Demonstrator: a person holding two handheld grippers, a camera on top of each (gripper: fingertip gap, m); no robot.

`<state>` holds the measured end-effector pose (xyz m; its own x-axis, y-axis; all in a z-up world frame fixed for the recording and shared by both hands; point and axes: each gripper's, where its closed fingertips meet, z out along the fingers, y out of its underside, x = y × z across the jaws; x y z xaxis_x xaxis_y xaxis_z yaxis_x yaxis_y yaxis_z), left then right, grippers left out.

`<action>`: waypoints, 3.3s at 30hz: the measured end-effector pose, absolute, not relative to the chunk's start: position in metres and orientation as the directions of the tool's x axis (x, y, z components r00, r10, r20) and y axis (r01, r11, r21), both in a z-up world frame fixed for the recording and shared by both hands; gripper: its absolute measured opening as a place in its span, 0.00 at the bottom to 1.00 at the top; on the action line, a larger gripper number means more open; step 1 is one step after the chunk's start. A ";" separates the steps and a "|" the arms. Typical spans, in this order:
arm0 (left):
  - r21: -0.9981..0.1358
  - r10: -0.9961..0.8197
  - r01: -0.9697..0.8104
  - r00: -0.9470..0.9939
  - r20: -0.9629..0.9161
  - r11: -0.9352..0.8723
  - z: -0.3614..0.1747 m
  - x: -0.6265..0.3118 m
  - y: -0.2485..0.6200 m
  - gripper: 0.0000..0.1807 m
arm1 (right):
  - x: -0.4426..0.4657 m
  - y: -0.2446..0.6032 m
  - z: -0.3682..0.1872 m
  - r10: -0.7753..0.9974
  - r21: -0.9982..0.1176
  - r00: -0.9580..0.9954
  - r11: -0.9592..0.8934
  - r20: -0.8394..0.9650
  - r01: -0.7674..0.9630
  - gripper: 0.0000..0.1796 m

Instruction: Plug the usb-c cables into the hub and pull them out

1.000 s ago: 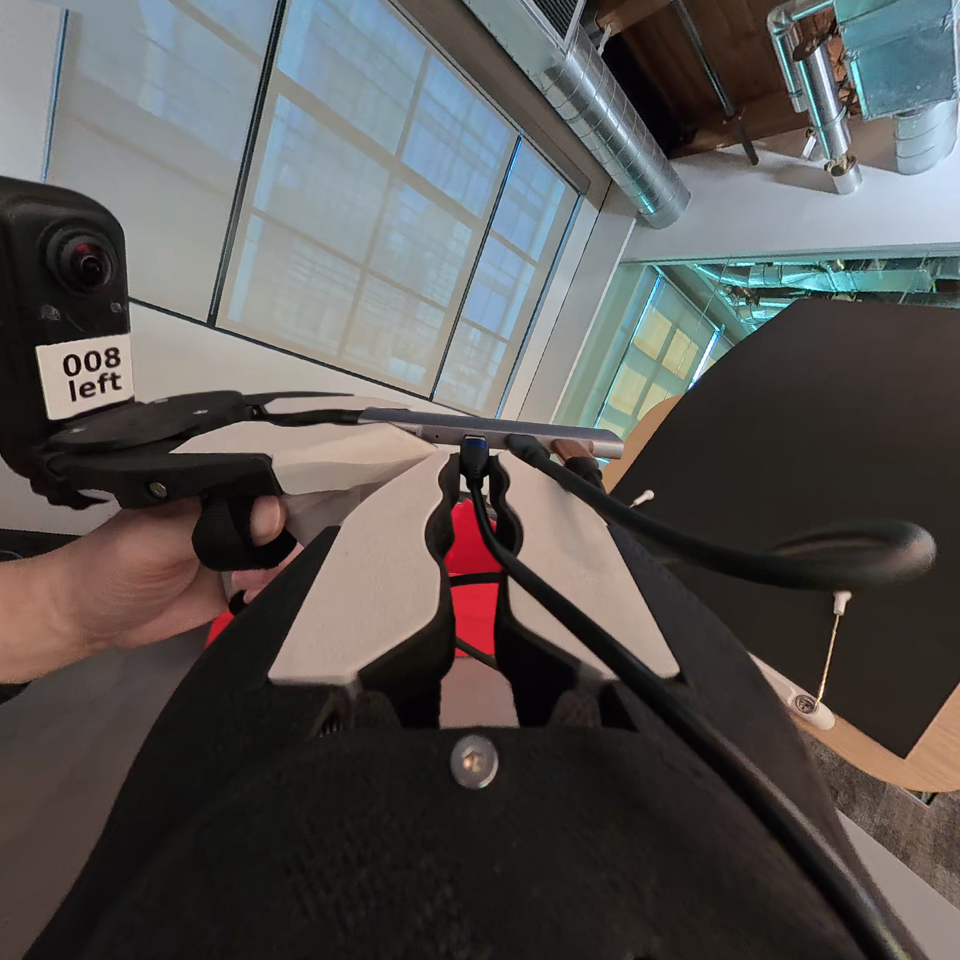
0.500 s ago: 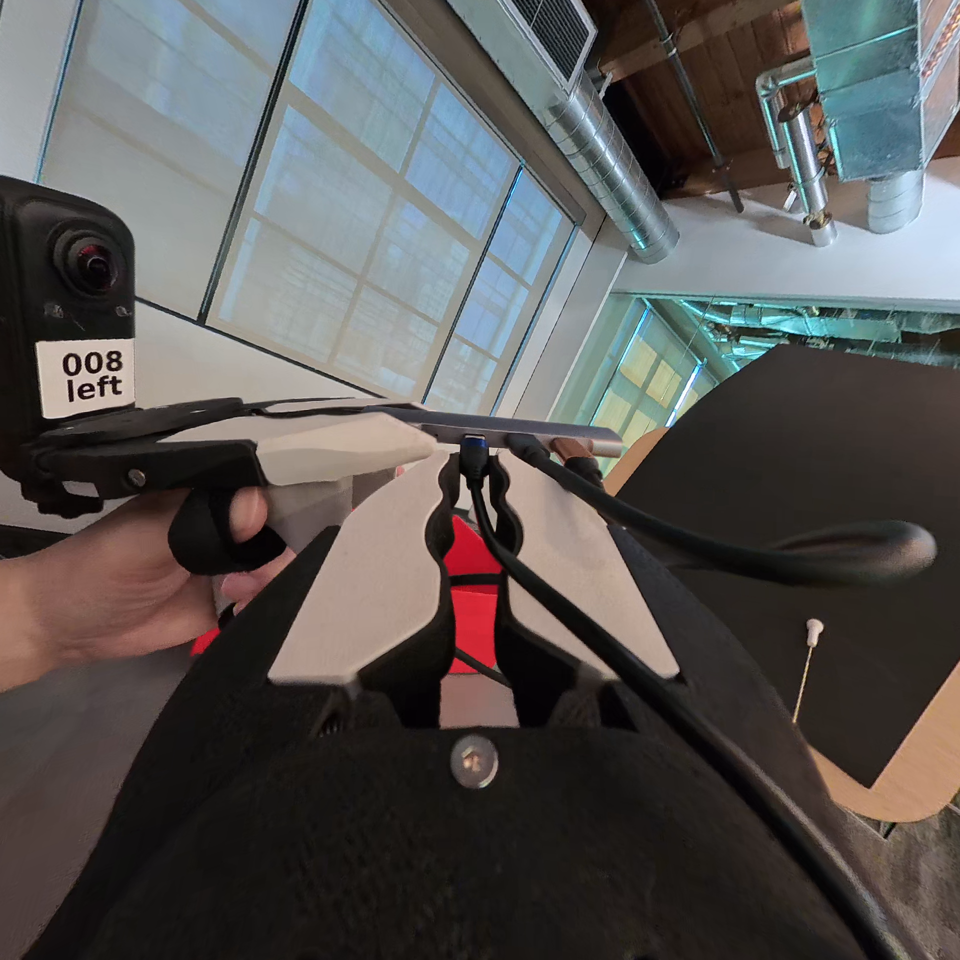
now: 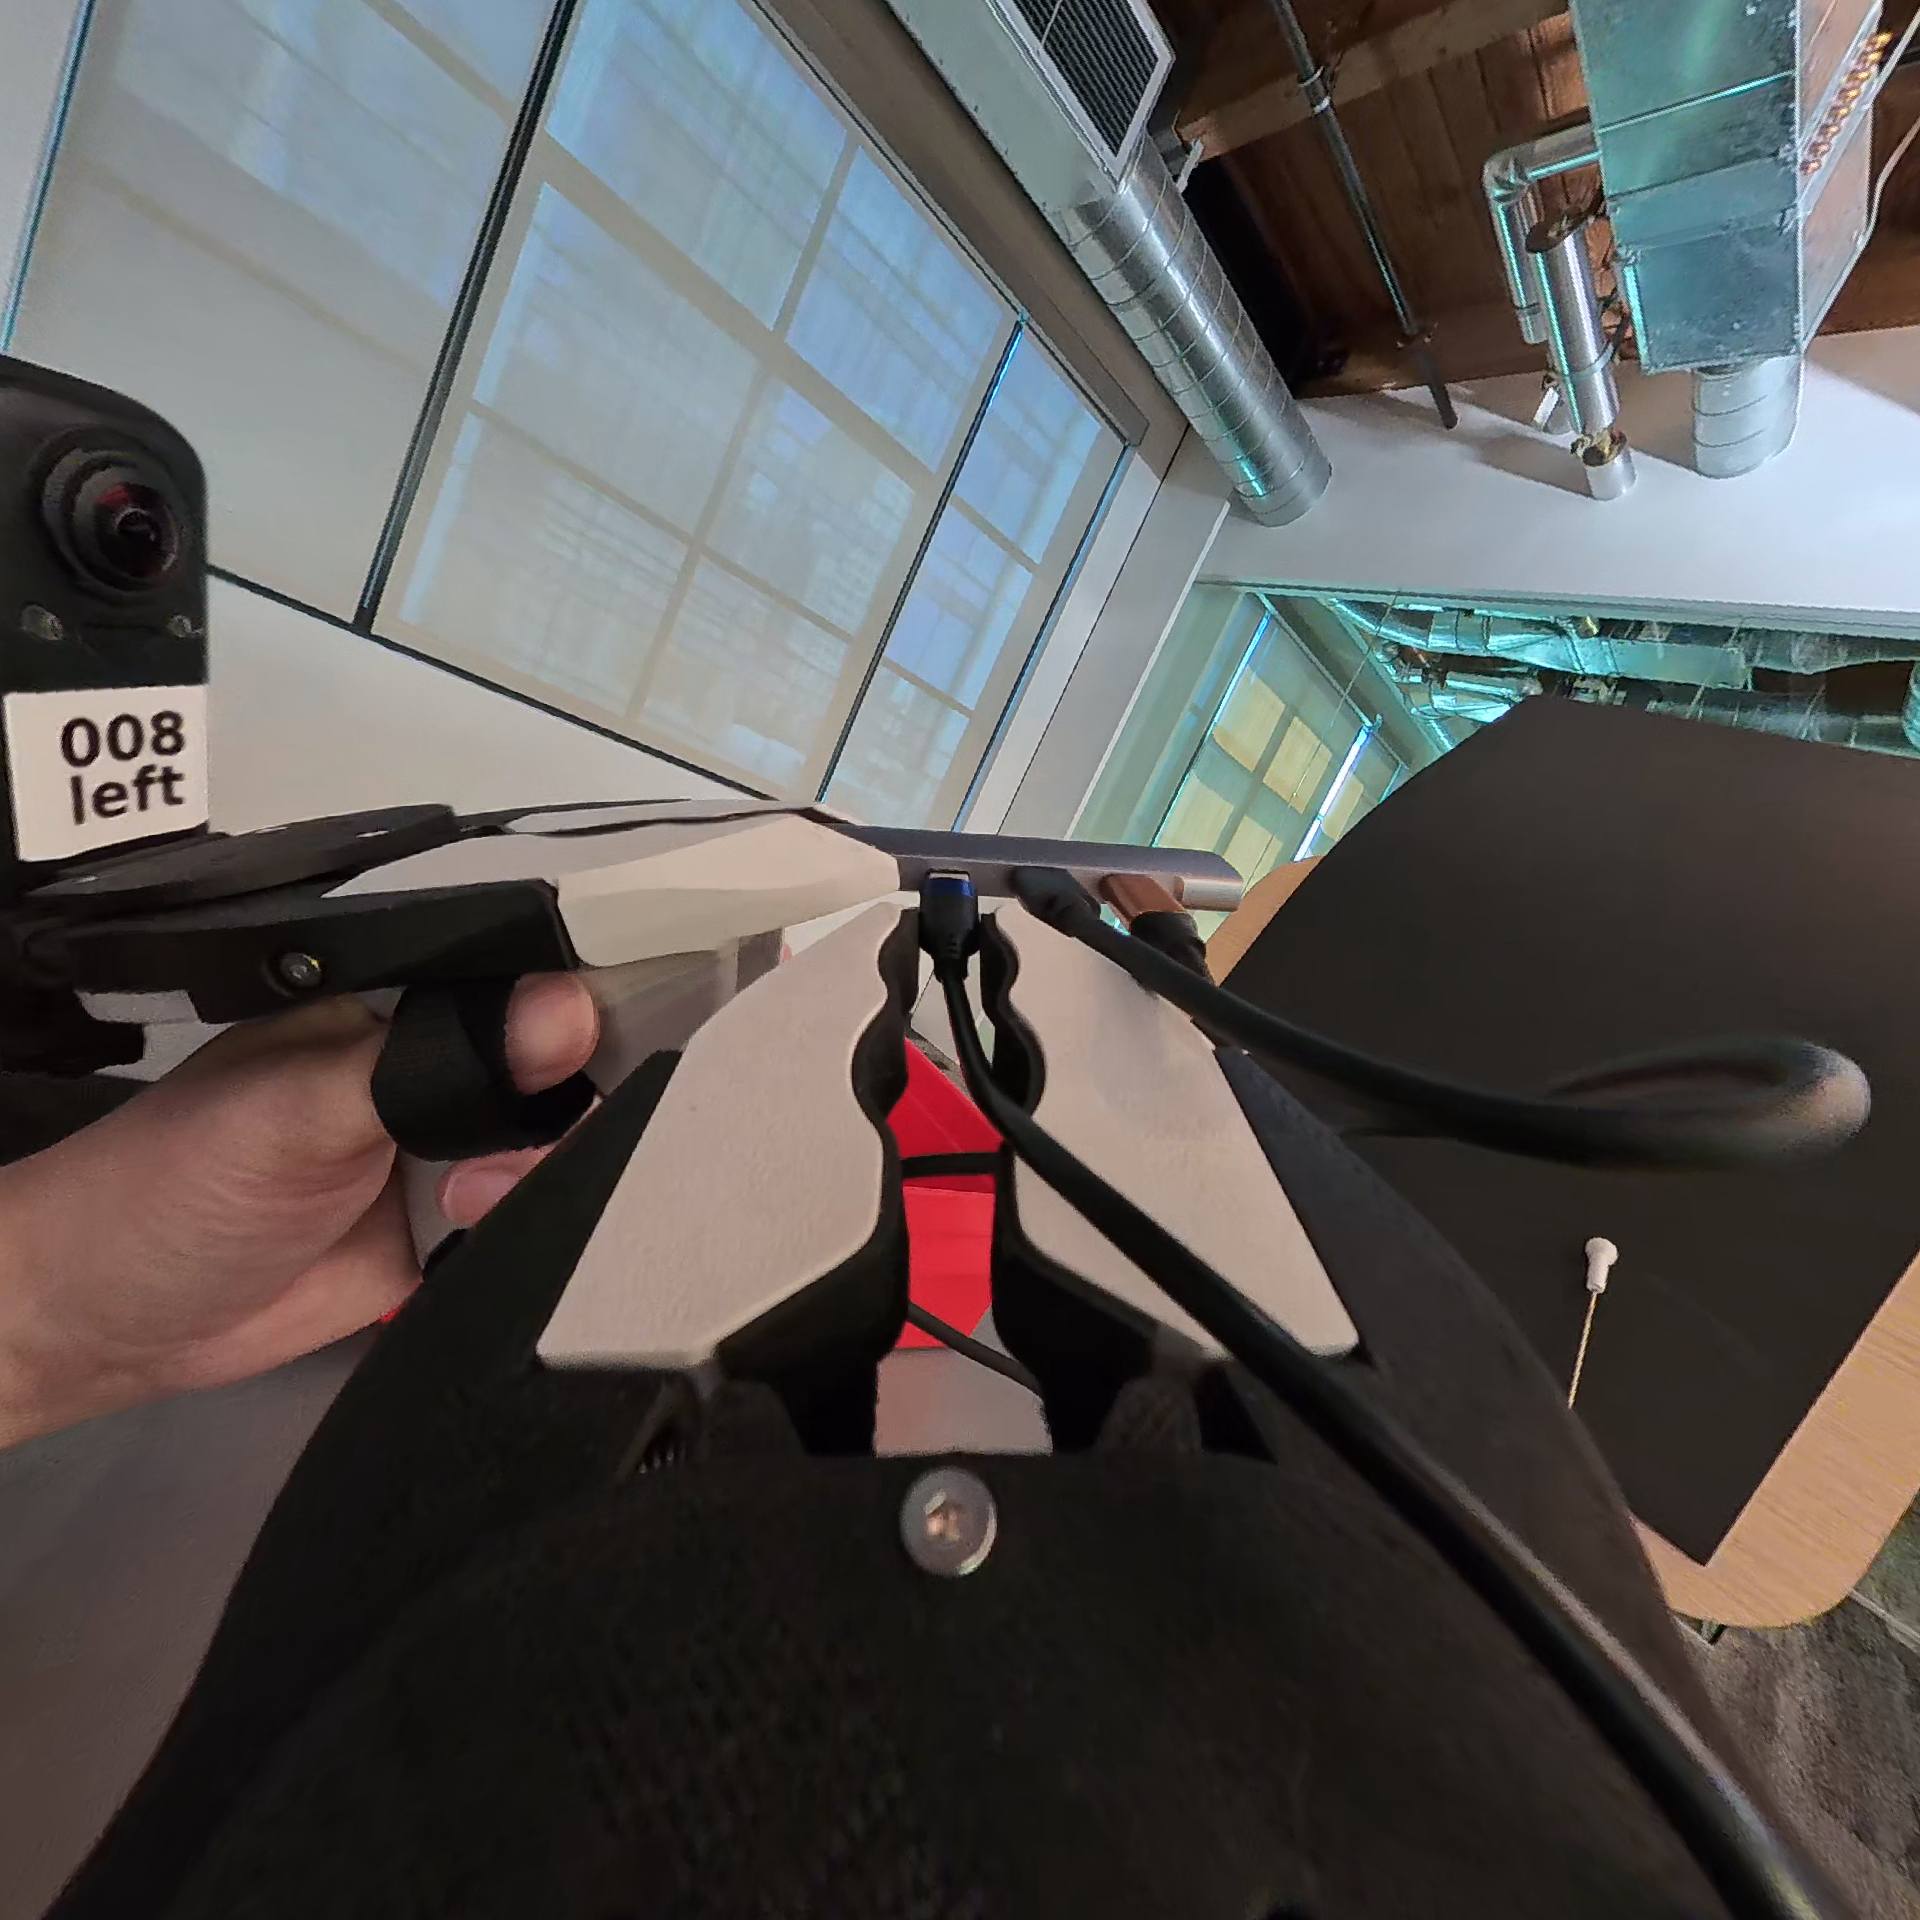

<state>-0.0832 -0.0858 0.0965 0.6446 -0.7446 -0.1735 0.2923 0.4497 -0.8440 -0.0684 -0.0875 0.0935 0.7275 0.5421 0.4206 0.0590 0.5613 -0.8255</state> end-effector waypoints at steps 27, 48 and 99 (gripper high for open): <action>-0.884 -0.766 0.242 0.618 -0.177 0.399 0.087 -0.081 -0.075 0.13 | -0.068 -0.078 0.085 0.557 -0.861 0.722 0.497 0.410 0.106 0.06; -0.882 -0.684 -0.047 0.613 -0.396 0.468 0.067 -0.080 -0.067 0.14 | -0.068 -0.071 0.071 0.592 -0.902 0.739 0.428 0.322 0.050 0.07; -0.968 -0.732 0.250 0.663 0.155 0.022 0.037 -0.082 -0.022 0.13 | -0.049 -0.071 0.084 0.473 -0.795 0.701 0.564 0.534 0.225 0.00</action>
<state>-0.0822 -0.0221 0.0369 0.6630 -0.7325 0.1548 0.2501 0.0219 -0.9680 -0.0488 -0.0713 0.0838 0.7014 0.4726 0.5335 0.2247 0.5638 -0.7948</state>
